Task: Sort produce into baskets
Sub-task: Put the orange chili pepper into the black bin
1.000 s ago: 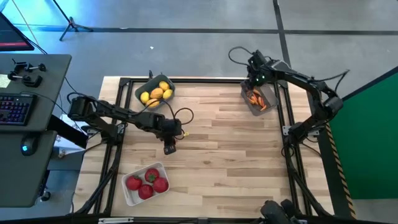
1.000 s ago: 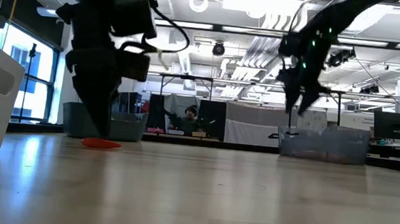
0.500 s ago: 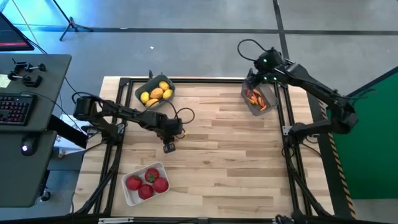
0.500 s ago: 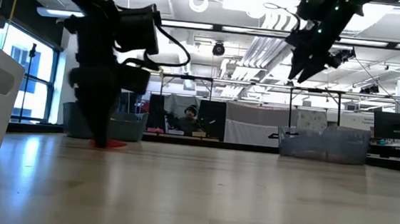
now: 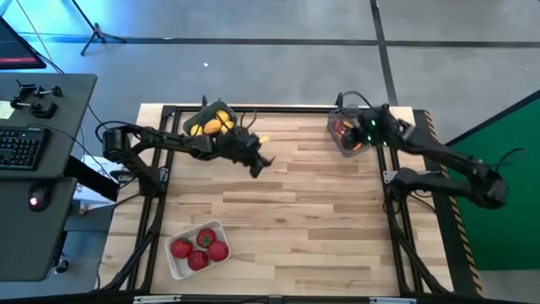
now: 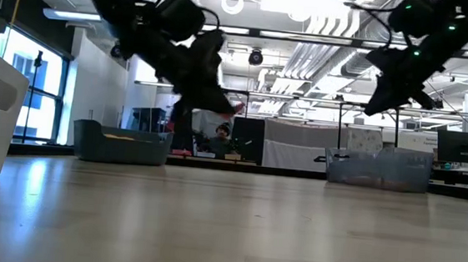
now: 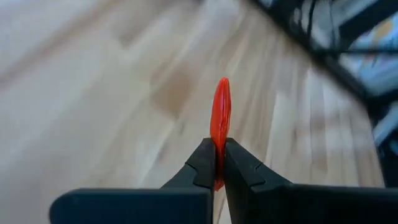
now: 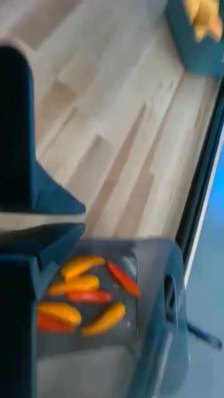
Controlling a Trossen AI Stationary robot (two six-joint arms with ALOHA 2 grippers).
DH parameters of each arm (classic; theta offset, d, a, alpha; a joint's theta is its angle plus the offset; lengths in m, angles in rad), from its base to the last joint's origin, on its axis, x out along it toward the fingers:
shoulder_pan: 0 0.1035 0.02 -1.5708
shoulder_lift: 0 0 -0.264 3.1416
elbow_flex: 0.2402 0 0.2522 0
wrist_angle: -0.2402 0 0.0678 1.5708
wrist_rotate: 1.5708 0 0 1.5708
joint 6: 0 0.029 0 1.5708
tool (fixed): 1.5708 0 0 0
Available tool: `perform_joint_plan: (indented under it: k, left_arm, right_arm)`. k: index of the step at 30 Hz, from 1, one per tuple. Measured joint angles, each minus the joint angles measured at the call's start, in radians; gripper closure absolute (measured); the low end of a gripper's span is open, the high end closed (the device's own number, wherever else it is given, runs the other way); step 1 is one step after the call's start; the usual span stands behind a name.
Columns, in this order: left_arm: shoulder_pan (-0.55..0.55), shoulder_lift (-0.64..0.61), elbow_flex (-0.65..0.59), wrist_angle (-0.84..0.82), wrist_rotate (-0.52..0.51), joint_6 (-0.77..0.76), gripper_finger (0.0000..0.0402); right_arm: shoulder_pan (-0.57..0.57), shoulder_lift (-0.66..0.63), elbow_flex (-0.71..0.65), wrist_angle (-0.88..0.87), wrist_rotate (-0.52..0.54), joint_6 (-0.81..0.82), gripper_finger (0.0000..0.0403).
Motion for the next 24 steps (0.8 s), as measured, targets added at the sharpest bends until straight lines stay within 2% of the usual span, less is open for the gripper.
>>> perform_joint_plan:
  k: [2,6,12,20,24]
  left_arm:
    - [0.011,0.013,0.039,0.031,-0.025,-0.010,0.0401]
    - [0.019,0.080,0.164,0.050,-0.062,0.016,0.0401]
    - [0.035,0.250,0.420,0.047,-0.071,0.008,0.0401]
    - [0.044,0.505,0.772,0.045,-0.079,0.009,0.0401]
    - [0.040,0.625,0.930,0.048,-0.132,0.030,0.0401]
  right_arm:
    - [0.047,-0.071,-0.060,0.038,0.021,0.039,0.0396]
    - [0.158,-0.183,-0.144,0.057,0.079,0.101,0.0395]
    - [0.343,-0.286,-0.174,0.062,0.114,0.126,0.0401]
    - [0.514,-0.324,-0.174,0.052,0.156,0.126,0.0403]
    - [0.557,-0.322,-0.174,0.051,0.172,0.138,0.0403]
